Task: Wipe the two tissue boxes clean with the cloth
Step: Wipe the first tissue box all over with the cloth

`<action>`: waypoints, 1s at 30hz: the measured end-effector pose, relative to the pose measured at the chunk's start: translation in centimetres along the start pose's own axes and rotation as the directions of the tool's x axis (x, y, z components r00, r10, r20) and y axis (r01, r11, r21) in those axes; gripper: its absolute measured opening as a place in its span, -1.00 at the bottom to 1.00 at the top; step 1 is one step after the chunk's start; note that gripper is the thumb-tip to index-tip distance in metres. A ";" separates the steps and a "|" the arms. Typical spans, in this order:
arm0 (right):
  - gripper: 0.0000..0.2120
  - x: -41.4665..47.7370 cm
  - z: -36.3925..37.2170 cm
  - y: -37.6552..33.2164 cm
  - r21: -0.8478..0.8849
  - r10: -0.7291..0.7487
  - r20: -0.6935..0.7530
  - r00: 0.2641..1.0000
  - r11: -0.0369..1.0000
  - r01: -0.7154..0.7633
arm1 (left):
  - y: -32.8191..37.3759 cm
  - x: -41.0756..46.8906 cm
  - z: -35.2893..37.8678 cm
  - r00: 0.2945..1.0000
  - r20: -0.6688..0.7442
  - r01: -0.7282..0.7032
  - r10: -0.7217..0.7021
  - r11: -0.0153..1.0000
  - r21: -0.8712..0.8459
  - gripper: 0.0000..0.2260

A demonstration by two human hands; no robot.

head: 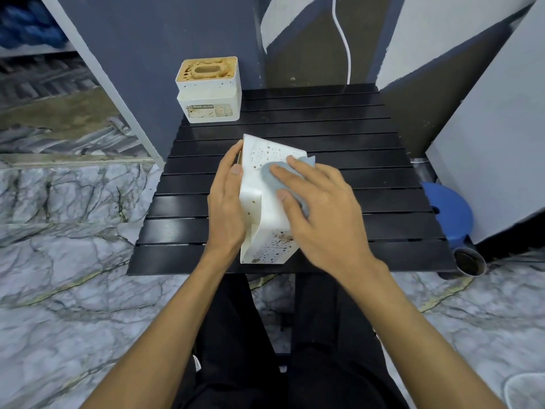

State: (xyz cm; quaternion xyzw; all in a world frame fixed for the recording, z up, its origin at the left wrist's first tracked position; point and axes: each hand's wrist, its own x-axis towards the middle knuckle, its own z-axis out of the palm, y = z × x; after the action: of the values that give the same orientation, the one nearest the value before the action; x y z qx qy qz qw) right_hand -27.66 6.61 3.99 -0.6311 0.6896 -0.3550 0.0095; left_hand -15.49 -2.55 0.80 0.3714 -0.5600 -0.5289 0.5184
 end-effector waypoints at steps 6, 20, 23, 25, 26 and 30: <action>-0.62 -2.7 -0.2 0.0 0.014 -0.065 -0.044 0.997 0.998 0.065 | -0.2 0.0 0.1 1.000 -0.010 -0.027 0.027 0.998 0.053 -0.61; -0.61 -2.0 -0.5 -1.2 -0.014 -0.102 0.014 0.995 0.995 0.102 | 0.3 -0.3 0.0 1.000 0.001 0.001 -0.001 1.000 0.030 -0.56; -0.58 -0.2 -0.5 -1.4 -0.054 -0.096 0.091 0.991 0.993 0.102 | 0.6 -0.5 -0.1 1.000 0.011 0.012 -0.012 0.999 0.052 -0.53; -0.56 0.7 -0.6 -0.9 -0.049 -0.046 0.122 0.991 0.997 0.052 | 0.8 -0.7 -0.4 1.000 0.029 0.008 -0.011 0.996 0.090 -0.55; -0.55 0.8 -0.7 -0.6 -0.034 -0.029 0.123 0.992 0.999 0.034 | 0.9 -0.6 -0.6 0.999 0.043 0.012 -0.016 0.996 0.089 -0.57; -0.56 0.0 -0.8 -0.4 -0.006 -0.037 0.109 0.993 0.999 0.037 | 1.6 0.1 -1.2 0.993 0.109 0.036 -0.042 0.998 0.056 -0.59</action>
State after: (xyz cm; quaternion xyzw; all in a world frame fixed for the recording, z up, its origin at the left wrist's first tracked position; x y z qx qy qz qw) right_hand -27.69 7.03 4.83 -0.6623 0.6778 -0.3172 0.0379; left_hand -14.13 -2.61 2.25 0.3665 -0.5943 -0.5434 0.4660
